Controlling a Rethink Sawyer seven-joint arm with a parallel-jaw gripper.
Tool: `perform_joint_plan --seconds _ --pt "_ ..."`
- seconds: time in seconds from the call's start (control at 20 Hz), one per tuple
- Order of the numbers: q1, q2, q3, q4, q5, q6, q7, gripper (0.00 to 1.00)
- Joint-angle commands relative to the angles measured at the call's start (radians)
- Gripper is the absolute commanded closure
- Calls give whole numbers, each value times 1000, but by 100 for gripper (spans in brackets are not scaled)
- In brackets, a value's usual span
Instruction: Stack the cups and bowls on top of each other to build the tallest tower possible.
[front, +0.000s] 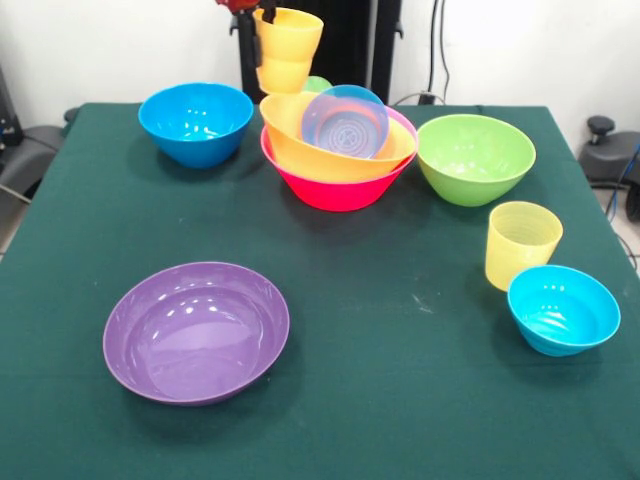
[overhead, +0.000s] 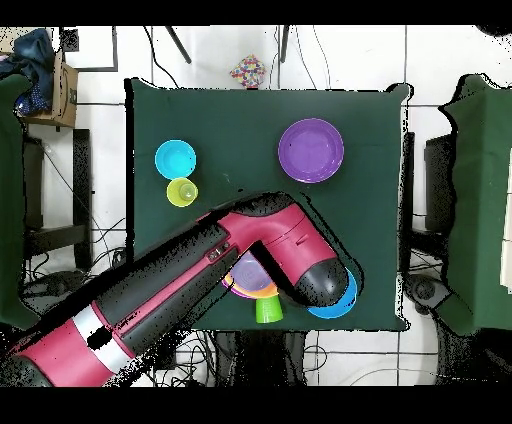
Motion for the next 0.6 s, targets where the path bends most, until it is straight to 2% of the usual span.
perform_joint_plan --seconds 0.05,0.6 --pt "4 30 188 14 60 107 14 100" --pt "43 36 187 26 79 136 53 100"
